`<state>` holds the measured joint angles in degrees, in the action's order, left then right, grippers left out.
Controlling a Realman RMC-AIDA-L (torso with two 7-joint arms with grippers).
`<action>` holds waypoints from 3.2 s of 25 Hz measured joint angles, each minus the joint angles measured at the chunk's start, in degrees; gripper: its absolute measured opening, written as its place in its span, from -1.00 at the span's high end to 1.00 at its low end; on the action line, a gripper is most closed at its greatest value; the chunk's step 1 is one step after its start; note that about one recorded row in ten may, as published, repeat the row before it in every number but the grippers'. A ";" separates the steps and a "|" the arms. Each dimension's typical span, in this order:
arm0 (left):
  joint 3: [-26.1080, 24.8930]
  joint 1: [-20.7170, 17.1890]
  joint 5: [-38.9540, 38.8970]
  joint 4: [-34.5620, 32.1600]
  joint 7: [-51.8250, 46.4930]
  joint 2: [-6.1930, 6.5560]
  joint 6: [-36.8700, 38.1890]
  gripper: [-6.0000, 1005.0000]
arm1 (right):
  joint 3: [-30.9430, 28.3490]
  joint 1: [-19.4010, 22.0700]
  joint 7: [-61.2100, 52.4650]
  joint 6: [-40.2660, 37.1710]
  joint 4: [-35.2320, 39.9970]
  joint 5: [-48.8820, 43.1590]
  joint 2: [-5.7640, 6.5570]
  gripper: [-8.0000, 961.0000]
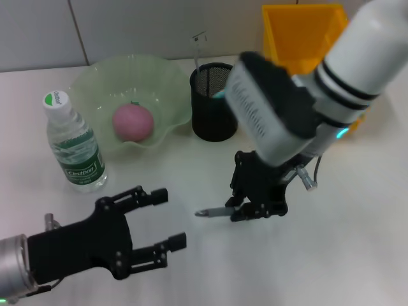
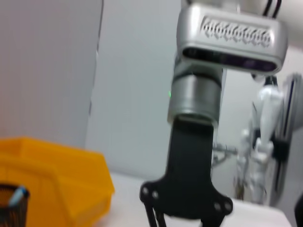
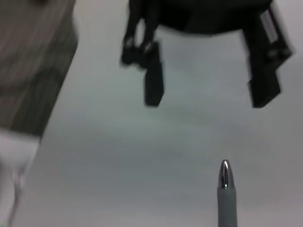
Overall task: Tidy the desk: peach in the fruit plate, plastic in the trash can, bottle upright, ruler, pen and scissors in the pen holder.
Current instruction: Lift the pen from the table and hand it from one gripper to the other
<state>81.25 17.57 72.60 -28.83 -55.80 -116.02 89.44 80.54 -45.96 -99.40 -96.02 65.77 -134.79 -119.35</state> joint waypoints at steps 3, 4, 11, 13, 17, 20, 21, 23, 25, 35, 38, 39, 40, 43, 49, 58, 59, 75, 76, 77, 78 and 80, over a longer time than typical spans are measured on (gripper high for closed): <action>-4.33 -0.80 -0.07 0.04 0.81 -0.83 3.53 -0.59 | -2.40 2.27 -0.91 -0.36 0.29 2.64 0.00 0.71; -4.33 -0.80 -0.07 0.04 0.81 -0.83 3.53 -0.59 | -4.40 5.08 -1.72 -0.47 0.51 5.22 0.00 0.71; -9.32 -1.23 -1.20 2.89 4.06 -2.69 6.73 -0.59 | -9.92 11.75 -0.41 -0.46 -0.92 15.03 0.09 0.71; -9.32 -0.67 -1.75 4.07 4.01 -2.71 7.29 -0.59 | -11.26 13.36 1.47 -0.33 -2.03 18.29 0.12 0.71; -9.17 0.06 -4.70 7.09 3.83 -2.72 8.44 -0.59 | -11.96 15.63 4.74 -0.03 -4.62 22.54 0.11 0.71; -9.21 0.14 -5.95 7.92 3.27 -2.72 9.11 -0.59 | -12.53 16.74 7.30 0.08 -6.19 25.09 0.10 0.71; -9.28 0.27 -5.96 8.24 3.16 -2.72 9.10 -0.59 | -12.82 16.93 7.82 0.08 -6.55 25.70 0.10 0.71; -9.32 0.38 -5.96 8.42 3.14 -2.72 9.06 -0.59 | -13.54 17.24 9.03 0.12 -7.56 27.00 0.09 0.71; -9.07 1.02 -5.98 9.21 3.12 -2.73 8.25 -0.59 | -13.98 17.27 9.99 0.14 -8.35 27.57 0.10 0.71; -8.96 2.97 -5.99 10.94 0.82 -2.83 8.22 -0.59 | -12.44 15.56 13.21 3.89 -12.57 32.56 -0.08 0.71; -8.88 3.04 -5.99 10.94 0.76 -2.98 8.87 -0.59 | -11.92 14.05 14.81 4.90 -15.69 33.60 -0.08 0.71; -8.87 3.14 -5.99 10.96 0.73 -3.02 9.07 -0.59 | -11.92 14.05 14.81 4.90 -15.69 33.60 -0.08 0.71; -8.86 3.24 -5.99 11.02 0.66 -3.02 9.11 -0.59 | -11.82 13.52 15.29 5.28 -16.71 33.80 -0.12 0.71; -8.91 3.70 -5.98 11.20 -0.13 -3.04 9.15 -0.59 | -11.04 12.13 16.76 6.31 -19.39 35.02 -0.19 0.71; -9.14 4.04 -5.98 11.41 -0.47 -3.07 8.98 -0.59 | -10.95 11.88 17.47 7.09 -19.92 35.70 -0.22 0.71; -9.26 4.29 -5.98 12.02 -0.45 -3.07 8.77 -0.55 | -10.59 10.55 18.12 7.60 -21.85 36.35 -0.27 0.71; -9.26 4.29 -5.98 12.02 -0.45 -3.07 8.77 -0.53 | -10.52 10.33 18.44 7.61 -22.26 36.69 -0.28 0.71; -8.89 4.28 -8.06 13.18 -0.03 -3.08 8.97 0.04 | -10.41 9.75 19.12 7.60 -23.55 37.50 -0.18 0.71; -8.90 4.27 -8.17 13.46 0.03 -3.12 8.85 0.04 | -10.41 9.75 19.12 7.60 -23.56 37.50 -0.18 0.71; -8.98 4.30 -8.19 13.76 0.12 -3.14 8.80 0.05 | -10.41 9.75 19.13 7.60 -23.57 37.50 -0.18 0.71; -9.04 4.35 -8.20 14.02 0.33 -3.14 8.79 0.06 | -10.41 9.75 19.14 7.60 -23.60 37.50 -0.17 0.71; -9.07 4.47 -8.35 14.62 1.08 -3.15 8.77 0.07 | -10.41 9.75 19.15 7.60 -23.65 37.50 -0.17 0.72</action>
<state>72.18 22.05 64.25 -14.22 -54.72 -119.17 98.21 70.13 -36.21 -80.26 -88.42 42.12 -97.29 -119.53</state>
